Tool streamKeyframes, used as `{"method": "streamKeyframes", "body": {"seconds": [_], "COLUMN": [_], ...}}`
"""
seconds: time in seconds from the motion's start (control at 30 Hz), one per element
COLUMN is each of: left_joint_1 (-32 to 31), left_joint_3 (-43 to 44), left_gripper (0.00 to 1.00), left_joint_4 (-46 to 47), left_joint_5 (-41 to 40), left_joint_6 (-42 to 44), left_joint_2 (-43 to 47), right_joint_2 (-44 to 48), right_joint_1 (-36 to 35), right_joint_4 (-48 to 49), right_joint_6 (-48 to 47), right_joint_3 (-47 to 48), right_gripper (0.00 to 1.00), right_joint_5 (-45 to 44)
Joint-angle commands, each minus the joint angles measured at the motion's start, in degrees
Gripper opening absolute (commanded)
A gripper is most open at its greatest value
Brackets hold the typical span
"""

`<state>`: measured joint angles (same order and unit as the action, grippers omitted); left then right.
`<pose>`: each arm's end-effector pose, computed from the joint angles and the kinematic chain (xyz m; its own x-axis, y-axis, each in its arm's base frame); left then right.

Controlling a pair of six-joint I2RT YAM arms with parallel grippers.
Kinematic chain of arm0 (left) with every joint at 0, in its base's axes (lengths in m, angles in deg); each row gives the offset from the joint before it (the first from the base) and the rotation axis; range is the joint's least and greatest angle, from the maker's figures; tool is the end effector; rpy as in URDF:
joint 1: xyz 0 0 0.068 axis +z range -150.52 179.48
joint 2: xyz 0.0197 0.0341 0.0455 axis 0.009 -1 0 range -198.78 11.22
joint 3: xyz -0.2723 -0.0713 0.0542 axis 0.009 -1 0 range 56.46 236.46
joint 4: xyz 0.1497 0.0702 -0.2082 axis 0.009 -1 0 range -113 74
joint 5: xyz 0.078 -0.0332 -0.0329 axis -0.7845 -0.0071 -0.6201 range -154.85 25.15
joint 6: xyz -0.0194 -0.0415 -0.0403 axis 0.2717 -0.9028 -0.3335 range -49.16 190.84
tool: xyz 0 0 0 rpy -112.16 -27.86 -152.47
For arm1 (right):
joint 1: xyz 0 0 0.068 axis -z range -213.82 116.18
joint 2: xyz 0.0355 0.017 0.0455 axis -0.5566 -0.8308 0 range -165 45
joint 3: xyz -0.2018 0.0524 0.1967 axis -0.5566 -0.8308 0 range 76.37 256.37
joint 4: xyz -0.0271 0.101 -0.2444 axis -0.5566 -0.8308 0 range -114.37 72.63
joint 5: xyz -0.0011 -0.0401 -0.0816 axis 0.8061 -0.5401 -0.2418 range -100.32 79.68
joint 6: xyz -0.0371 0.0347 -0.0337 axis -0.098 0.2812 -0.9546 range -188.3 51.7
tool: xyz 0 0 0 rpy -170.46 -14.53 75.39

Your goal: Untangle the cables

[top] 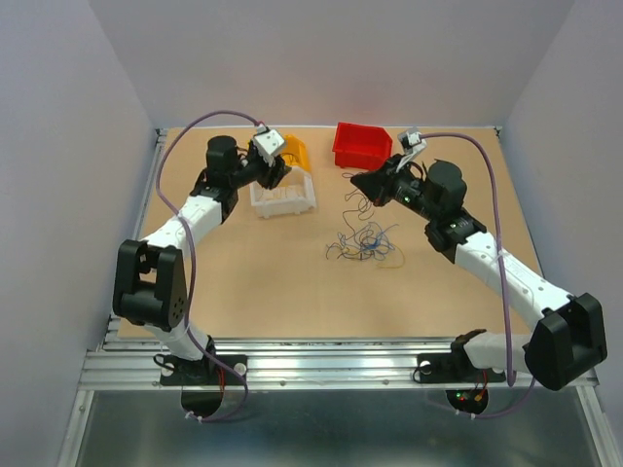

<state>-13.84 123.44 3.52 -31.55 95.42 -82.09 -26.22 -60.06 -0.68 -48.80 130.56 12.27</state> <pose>0.3814 -0.1161 0.3211 0.1958 0.3108 -0.9301 0.7056 0.6140 0.3538 0.2638 0.1495 0.3605 -0.2562 0.2173 -0.9419 -0.7078 0.6214 0.3359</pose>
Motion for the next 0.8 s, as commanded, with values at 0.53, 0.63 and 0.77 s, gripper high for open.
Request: {"method": "streamKeyframes", "body": {"seconds": [0.53,0.63,0.77], "left_joint_1": [-16.56,-17.44,-18.49], "left_joint_3": [-21.10,-20.58,-20.31], "left_gripper": [0.60,0.61,0.70], "left_joint_4": [25.03,25.91,28.71], "left_joint_5": [18.56,18.21,13.20], "left_joint_6": [-0.76,-1.29,-2.78], "left_joint_2": [4.11,2.88,1.56], "right_joint_2": [-1.73,-1.90,-2.25], "right_joint_1": [-0.22,-0.22,-0.22], "right_joint_4": [16.18,17.24,17.94], "right_joint_6": [8.17,8.79,9.32], "right_joint_3": [1.62,1.62,1.70], "right_gripper": [0.01,0.01,0.01], "right_joint_5": [1.67,1.84,2.02]}}
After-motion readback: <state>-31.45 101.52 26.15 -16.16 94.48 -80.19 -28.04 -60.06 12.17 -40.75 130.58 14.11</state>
